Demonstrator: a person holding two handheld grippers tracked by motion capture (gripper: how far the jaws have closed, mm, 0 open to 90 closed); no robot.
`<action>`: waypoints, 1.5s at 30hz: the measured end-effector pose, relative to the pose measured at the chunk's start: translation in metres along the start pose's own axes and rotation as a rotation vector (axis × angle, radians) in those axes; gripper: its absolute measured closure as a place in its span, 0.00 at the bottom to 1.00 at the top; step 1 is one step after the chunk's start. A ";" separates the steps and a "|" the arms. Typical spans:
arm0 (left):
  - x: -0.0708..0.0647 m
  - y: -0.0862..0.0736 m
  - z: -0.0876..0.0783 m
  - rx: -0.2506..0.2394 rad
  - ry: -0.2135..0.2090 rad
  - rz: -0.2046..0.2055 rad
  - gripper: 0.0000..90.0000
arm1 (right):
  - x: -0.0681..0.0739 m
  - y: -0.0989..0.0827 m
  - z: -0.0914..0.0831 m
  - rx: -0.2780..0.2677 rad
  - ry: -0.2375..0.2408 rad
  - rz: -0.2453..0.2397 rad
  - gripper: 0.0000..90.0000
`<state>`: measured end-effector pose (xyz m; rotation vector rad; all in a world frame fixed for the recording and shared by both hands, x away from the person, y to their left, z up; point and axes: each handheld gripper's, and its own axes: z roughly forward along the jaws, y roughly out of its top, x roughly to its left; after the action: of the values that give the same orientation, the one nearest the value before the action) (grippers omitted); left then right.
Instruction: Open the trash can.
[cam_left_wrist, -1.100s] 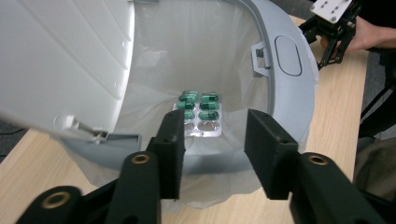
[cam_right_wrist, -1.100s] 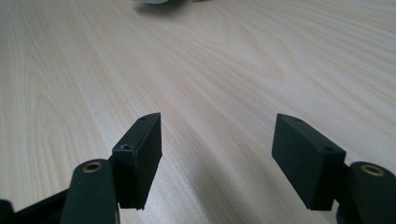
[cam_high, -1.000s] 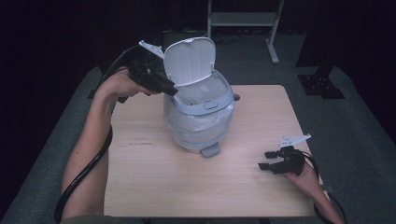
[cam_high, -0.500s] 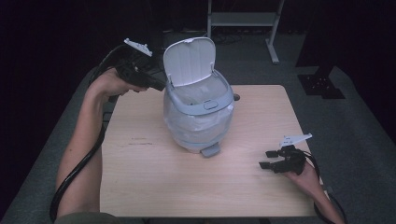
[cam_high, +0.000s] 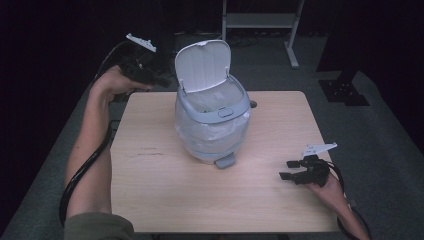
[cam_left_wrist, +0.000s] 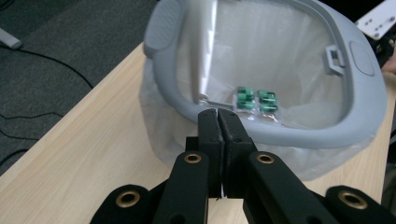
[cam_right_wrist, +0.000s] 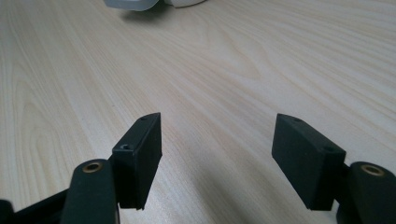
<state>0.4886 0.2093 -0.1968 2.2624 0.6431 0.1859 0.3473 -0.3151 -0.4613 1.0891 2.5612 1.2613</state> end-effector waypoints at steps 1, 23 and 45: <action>0.003 0.000 0.000 -0.003 -0.001 -0.006 0.99 | 0.000 0.000 0.000 0.000 0.000 -0.002 0.36; 0.038 0.023 0.023 -0.054 -0.040 -0.027 0.97 | -0.003 -0.001 -0.001 0.000 -0.005 0.003 0.36; 0.022 0.041 0.038 -0.085 -0.117 0.026 0.98 | -0.003 -0.001 0.000 0.001 0.000 -0.001 0.36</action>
<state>0.5357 0.1723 -0.1954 2.1830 0.5350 0.0907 0.3493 -0.3176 -0.4622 1.0880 2.5626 1.2593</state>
